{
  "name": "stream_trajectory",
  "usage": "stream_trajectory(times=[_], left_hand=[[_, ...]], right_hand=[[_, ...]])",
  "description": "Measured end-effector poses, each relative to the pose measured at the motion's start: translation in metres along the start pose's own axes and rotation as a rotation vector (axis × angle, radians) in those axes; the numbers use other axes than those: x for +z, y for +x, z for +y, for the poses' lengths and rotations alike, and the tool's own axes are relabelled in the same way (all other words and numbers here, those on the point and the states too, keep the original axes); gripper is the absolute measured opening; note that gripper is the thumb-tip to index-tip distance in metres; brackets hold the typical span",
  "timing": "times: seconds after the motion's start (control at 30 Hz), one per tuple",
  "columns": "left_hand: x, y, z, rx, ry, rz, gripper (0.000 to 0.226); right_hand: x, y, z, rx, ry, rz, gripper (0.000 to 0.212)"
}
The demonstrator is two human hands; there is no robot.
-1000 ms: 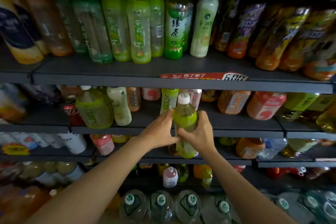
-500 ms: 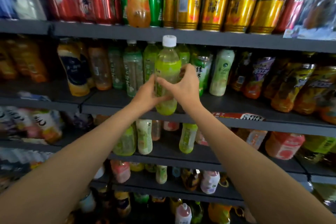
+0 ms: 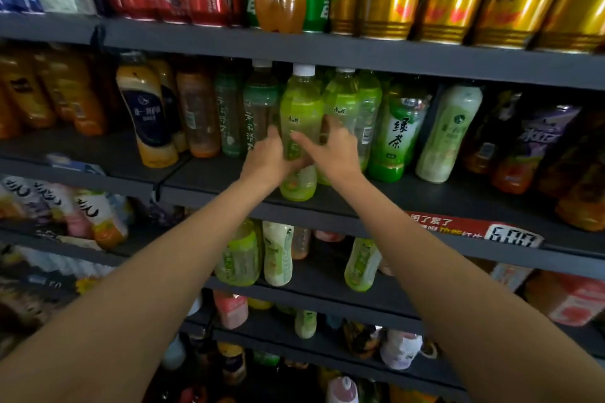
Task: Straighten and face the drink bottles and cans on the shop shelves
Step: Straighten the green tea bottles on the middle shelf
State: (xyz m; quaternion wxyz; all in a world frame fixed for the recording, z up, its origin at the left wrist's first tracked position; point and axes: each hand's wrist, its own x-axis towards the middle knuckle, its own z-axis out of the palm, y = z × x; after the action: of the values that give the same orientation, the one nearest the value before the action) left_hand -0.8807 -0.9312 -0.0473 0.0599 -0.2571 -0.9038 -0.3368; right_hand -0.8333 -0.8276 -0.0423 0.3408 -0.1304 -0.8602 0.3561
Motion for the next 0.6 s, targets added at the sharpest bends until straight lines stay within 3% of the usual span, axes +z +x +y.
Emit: stream_trajectory(times=[0.13,0.2,0.27,0.33,0.4,0.5,0.53,0.6], left_hand=[[0.013,0.000,0.004,-0.083,0.026,0.112,0.073],[0.018,0.001,0.006,-0.125,0.001,0.128,0.076],[0.026,-0.007,0.006,-0.141,-0.051,0.198,0.075],[0.042,-0.030,0.001,-0.061,-0.106,0.393,0.061],[0.068,-0.068,-0.007,0.165,-0.125,0.512,0.034],[0.115,-0.121,-0.019,0.482,-0.104,0.219,0.013],[0.129,-0.129,-0.022,0.480,-0.087,0.079,0.017],[0.154,-0.131,-0.026,0.324,-0.053,-0.178,0.033]], right_hand=[[-0.006,-0.002,0.004,0.005,-0.165,-0.070,0.051],[-0.014,-0.017,0.015,-0.013,-0.114,-0.002,0.040],[-0.027,-0.042,0.034,-0.019,-0.022,0.026,0.043],[-0.039,-0.079,0.058,-0.084,-0.004,-0.034,0.044],[-0.041,-0.118,0.090,-0.137,-0.122,-0.139,0.047],[-0.028,-0.163,0.147,0.093,-0.256,-0.284,0.036],[-0.024,-0.170,0.163,0.222,-0.250,-0.299,0.030],[-0.019,-0.175,0.184,0.429,-0.201,-0.283,0.041]])
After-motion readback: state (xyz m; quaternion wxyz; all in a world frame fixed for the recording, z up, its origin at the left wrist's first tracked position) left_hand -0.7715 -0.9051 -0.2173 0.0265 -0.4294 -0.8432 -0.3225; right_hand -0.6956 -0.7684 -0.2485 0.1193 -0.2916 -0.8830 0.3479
